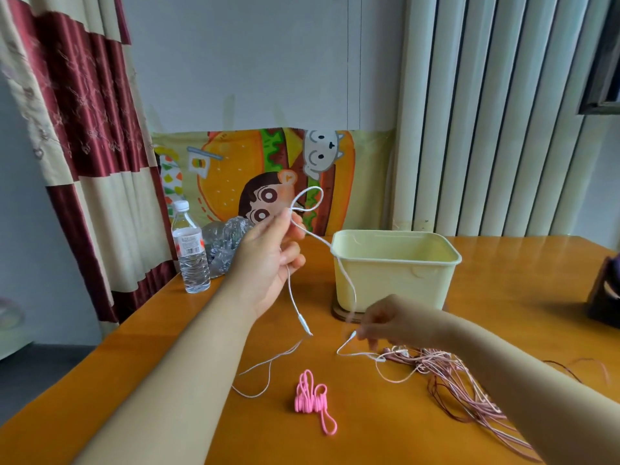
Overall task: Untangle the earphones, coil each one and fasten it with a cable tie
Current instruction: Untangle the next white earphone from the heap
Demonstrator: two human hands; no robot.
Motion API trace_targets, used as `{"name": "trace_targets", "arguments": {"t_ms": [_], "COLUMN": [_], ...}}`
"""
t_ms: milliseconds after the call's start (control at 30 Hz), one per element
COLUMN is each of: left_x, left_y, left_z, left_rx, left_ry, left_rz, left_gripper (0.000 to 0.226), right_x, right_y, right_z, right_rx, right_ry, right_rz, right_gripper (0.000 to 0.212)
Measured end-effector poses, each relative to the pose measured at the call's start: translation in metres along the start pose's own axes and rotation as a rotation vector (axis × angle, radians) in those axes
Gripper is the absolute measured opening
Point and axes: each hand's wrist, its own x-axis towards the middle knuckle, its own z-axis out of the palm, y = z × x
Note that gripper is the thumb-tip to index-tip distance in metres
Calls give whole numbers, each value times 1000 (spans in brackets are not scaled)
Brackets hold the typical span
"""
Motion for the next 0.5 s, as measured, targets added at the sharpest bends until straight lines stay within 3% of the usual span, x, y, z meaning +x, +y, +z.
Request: {"name": "trace_targets", "arguments": {"t_ms": [67,167,233,300,367,433,500], "left_x": [3,5,5,4,5,6,7], "left_y": [3,7,10,16,20,23,25], "left_z": [-8,-19,-20,-16,-13,-14,-21], "left_rx": [-49,-95,-141,-189,-222,-234,-250], "left_ry": [54,87,62,32,29,57,94], "left_rz": [17,16,15,25,45,72,90], "left_gripper": [29,28,28,29,28,27,27], "right_x": [0,-1,-1,4,9,16,21], "right_y": [9,11,0,-12,-17,-15,-8], "right_z": [-3,-13,-15,-7,3,7,1], "right_rx": [21,98,206,133,-18,-7,-4], "right_ry": [26,31,-111,-241,-290,-243,-138], "right_rz": [119,137,71,42,24,95,253], "right_gripper": [24,12,36,51,35,14,19]}}
